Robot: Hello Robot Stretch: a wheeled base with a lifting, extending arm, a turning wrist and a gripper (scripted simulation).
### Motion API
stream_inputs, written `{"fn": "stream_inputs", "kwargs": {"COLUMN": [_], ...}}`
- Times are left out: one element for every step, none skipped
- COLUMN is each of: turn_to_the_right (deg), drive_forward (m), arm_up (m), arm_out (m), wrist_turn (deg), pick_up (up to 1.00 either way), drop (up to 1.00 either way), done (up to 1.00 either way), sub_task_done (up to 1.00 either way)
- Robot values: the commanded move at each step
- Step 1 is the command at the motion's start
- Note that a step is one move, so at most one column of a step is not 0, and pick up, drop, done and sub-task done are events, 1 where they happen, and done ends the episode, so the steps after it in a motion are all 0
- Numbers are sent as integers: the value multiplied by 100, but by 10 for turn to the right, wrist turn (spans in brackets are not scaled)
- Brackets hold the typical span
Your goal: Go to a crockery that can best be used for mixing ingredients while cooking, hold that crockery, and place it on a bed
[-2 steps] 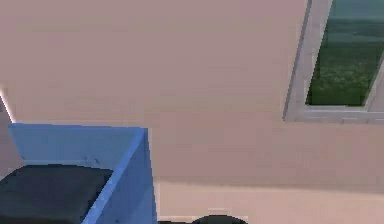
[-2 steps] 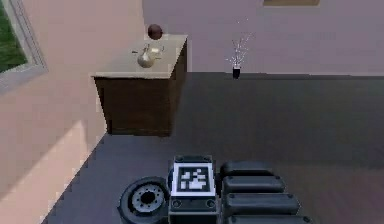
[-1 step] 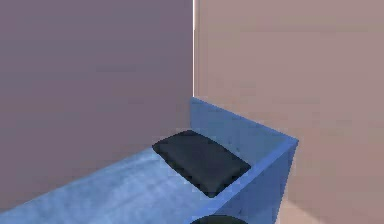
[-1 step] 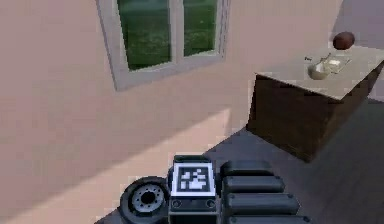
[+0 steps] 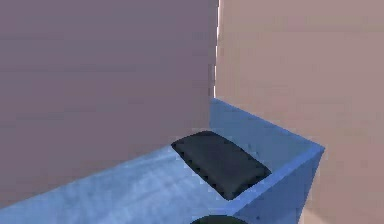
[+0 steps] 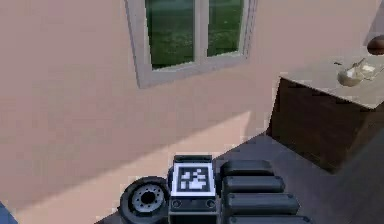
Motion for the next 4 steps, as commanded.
{"fn": "stream_inputs", "kwargs": {"turn_to_the_right": [450,450,360,30], "drive_forward": [0,0,0,0], "arm_up": [0,0,0,0], "arm_out": [0,0,0,0], "wrist_turn": [0,0,0,0], "pick_up": [0,0,0,0], "drop": [0,0,0,0], "done": [0,0,0,0], "sub_task_done": [0,0,0,0]}}
